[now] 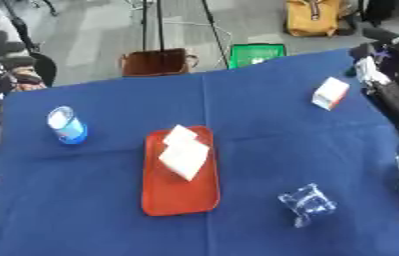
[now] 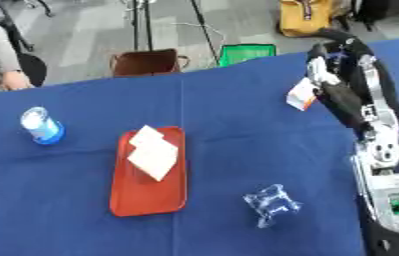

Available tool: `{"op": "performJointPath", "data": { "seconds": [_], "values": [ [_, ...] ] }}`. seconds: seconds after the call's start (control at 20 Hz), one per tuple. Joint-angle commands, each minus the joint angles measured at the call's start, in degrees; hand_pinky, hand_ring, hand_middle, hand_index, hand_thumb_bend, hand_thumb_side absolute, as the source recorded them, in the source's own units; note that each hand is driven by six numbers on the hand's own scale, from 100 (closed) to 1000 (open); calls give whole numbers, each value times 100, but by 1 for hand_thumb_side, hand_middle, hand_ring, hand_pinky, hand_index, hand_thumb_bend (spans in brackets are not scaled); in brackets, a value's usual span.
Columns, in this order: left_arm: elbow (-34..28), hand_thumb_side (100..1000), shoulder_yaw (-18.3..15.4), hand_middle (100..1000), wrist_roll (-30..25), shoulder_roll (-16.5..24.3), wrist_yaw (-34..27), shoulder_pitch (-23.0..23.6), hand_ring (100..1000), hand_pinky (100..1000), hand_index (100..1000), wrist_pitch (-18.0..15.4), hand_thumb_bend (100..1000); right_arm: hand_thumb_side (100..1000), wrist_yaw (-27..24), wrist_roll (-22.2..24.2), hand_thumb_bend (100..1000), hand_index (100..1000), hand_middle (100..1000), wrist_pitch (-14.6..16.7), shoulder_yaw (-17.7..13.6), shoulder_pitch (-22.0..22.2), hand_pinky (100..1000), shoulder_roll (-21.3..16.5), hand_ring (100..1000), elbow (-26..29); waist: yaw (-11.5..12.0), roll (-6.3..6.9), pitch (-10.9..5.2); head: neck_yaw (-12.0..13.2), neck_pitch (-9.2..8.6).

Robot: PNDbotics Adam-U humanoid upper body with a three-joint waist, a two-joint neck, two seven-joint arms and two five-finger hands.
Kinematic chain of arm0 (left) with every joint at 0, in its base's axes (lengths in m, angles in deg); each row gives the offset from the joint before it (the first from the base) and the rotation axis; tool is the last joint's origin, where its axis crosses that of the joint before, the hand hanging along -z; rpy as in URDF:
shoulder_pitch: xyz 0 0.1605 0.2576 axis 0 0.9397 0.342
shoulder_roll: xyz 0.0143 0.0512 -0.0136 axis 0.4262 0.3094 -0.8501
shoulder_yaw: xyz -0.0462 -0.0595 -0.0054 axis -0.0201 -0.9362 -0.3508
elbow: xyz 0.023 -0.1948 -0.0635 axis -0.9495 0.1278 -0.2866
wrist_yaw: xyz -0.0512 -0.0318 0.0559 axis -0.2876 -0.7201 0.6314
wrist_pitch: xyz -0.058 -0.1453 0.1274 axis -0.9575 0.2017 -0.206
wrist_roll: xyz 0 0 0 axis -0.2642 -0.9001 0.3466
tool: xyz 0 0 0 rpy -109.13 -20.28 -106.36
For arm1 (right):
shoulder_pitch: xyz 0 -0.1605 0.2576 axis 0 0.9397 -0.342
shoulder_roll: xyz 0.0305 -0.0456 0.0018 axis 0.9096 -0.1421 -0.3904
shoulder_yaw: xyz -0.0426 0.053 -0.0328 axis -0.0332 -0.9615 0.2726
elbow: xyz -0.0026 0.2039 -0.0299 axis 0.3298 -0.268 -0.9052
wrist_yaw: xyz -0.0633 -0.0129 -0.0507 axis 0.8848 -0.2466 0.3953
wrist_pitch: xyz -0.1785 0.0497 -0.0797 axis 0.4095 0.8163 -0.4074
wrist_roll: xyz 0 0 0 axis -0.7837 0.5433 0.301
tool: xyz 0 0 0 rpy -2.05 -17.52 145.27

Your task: Pick up objects on the table and place them in the box.

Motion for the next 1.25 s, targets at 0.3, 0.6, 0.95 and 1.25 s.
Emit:
{"op": "performJointPath", "data": {
  "seconds": [0.3,0.6,0.95,1.25],
  "values": [
    [-58,802,-108,728,-3,42,-46,-6,725,612,869,6,643,496,57,22,100,852,620,-7,-6,-114,695,-8,525,126,44,-58,-88,-55,74],
    [-79,798,-109,742,17,29,10,7,740,616,869,8,645,494,73,24,100,852,620,-6,-6,-120,695,-3,525,128,57,-67,-91,-53,93],
    [-85,804,-113,751,24,23,80,19,749,623,864,27,645,495,93,22,100,852,621,-4,-4,-123,696,19,526,133,61,-80,-114,-52,179],
    [-101,810,-123,753,19,39,201,24,754,632,860,97,635,495,77,6,100,852,622,-10,-18,-116,696,-6,526,116,47,-83,-114,233,-49]
  ]
}}
